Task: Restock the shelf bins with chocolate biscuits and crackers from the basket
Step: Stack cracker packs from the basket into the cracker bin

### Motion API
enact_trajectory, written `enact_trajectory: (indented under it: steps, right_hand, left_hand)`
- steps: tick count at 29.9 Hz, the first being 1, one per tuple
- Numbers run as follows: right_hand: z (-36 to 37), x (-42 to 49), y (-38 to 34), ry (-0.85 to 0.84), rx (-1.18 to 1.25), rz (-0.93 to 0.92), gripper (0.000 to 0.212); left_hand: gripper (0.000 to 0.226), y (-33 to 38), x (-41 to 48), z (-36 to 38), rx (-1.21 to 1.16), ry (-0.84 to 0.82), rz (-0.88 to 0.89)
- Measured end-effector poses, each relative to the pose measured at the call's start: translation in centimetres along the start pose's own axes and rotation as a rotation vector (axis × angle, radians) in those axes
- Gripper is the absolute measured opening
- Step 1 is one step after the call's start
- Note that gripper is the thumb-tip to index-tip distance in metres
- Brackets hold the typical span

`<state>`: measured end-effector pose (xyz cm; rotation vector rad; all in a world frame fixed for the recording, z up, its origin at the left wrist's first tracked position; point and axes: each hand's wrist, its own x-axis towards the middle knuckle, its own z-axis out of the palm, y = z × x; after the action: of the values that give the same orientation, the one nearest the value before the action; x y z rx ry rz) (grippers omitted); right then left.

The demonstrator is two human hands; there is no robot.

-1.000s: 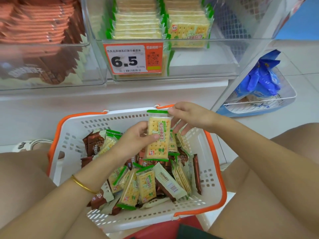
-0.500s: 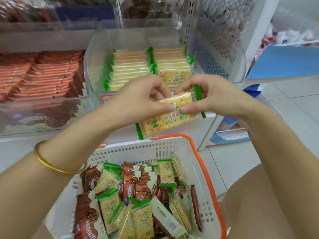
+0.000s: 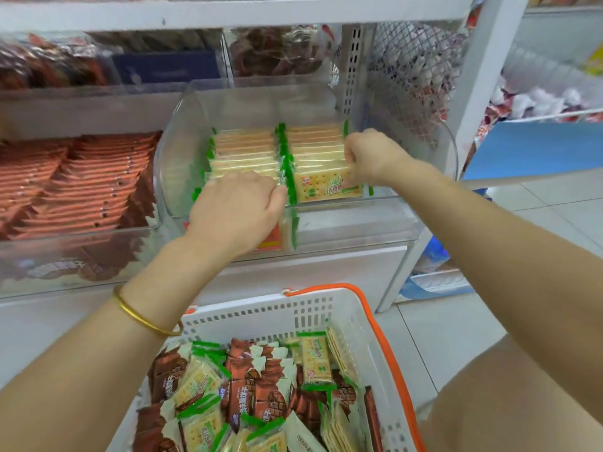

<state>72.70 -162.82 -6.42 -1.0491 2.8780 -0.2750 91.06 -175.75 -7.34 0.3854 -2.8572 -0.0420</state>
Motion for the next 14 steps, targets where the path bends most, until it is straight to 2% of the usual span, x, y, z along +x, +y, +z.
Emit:
enact_trajectory:
  steps: [2,6,8,12,14]
  right_hand:
    - [0.2,0.3,-0.2,-0.006,-0.067,0.021,0.045]
    - [0.4,0.4,-1.1,-0.055,-0.125,0.034,0.072]
    - [0.4,0.2,-1.3,-0.046,-0.206,0.033,0.078]
    - [-0.4,-0.5,-1.2,-0.026,-0.278,0.048,0.079]
    - [-1.3,-1.6,-1.4,0.025,-0.229,0.042,0.068]
  left_hand:
    - [0.042,-0.1,0.1,0.1,-0.02,-0.022,-0.005]
    - [0.042,-0.1,0.2,0.1,-0.043,-0.048,-0.02]
    - [0.039,-0.1,0.2,0.2,-0.06,-0.039,-0.026]
    - [0.039,-0.2,0.1,0.3,-0.066,0.028,-0.001]
    - [0.041,-0.2,-0.5,0.2,-0.071,0.187,0.056]
